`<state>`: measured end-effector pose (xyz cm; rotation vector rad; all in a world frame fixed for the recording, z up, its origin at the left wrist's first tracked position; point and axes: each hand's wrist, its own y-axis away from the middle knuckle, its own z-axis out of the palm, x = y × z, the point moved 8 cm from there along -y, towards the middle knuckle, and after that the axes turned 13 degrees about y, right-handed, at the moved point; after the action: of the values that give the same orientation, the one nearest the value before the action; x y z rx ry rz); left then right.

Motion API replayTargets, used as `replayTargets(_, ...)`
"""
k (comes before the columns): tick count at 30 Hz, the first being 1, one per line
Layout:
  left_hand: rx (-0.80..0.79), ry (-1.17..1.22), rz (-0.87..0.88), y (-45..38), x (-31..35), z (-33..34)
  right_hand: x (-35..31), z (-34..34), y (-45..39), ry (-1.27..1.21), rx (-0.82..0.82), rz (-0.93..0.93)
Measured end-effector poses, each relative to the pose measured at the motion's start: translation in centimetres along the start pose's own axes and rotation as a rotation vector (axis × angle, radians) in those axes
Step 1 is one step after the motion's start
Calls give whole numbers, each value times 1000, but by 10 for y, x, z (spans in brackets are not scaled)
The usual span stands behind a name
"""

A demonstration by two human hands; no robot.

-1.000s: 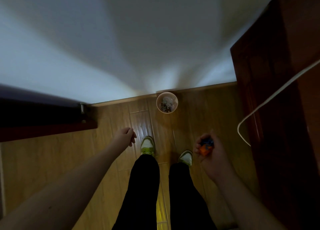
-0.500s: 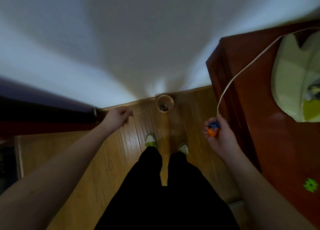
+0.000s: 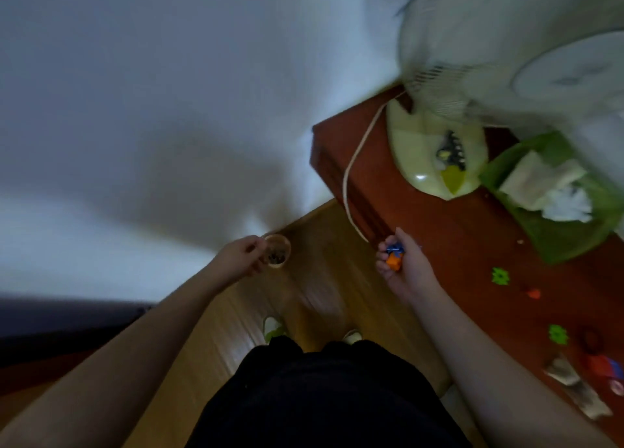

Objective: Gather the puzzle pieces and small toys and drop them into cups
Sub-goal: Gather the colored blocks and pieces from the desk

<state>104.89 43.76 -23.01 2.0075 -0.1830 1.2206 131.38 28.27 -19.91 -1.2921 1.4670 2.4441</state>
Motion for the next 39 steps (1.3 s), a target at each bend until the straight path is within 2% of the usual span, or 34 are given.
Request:
replayTargets(9,-274,-193,194,-22,110,141,-19,-120,36,-135,184,2)
replayTargets(14,-463,-327,240,-6,144,258,-22,-197,67,-212,227,-39)
replayTargets(18,-600,-288,210,5,156,340,-17,-255,91,-232,267,-53)
replayTargets(25,-583,-357,130,-11,162,432,-2,-322,114,-389,272,-20)
replayTargets(29,-507,-512,304,-27,180,450,5,-337,114,-432,313,12)
replayTargets(32,-392,-536,386,-50,197,459,6,-345,110,-466,342,20)
replayTargets(34,-374,-586,448,-63,207,467,8,-349,110,-480,370,26)
replayTargets(39,-460,-1079,664,-90,211,494,6,-353,112,-419,455,36)
